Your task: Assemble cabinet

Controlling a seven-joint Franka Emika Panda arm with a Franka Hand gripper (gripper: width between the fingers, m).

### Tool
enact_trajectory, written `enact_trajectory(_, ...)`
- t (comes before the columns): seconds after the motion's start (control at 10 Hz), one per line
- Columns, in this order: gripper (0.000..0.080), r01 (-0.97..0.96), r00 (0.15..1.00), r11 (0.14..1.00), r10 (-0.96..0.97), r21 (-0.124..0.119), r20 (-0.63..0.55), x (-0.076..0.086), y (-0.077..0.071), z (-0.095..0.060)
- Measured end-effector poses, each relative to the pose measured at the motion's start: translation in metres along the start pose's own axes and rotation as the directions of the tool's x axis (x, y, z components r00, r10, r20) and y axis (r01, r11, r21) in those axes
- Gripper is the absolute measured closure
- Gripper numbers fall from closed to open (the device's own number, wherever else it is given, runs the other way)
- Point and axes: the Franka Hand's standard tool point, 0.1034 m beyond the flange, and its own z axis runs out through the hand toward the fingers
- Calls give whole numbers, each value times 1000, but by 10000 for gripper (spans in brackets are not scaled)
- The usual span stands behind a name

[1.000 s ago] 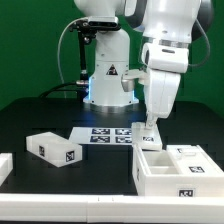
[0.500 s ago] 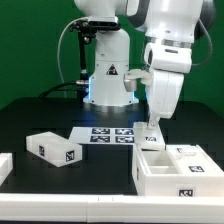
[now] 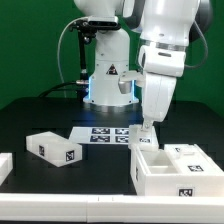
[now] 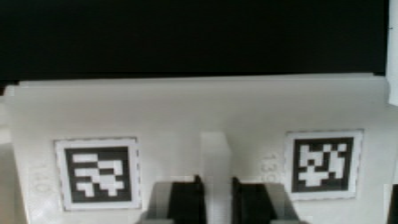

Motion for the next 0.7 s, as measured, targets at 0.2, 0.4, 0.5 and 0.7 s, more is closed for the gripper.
enact_trajectory(0.2, 735, -1, 1000, 1000, 1, 0, 0, 0, 0, 0)
enact_trajectory(0.4, 735, 89, 996, 996, -89, -6, 0, 3, -2, -2)
enact_trajectory(0.5, 735, 134, 991, 991, -134, -8, -2, 5, -1, -4)
enact_trajectory(0.7, 735, 178, 984, 984, -178, -5, -2, 1, -1, -3)
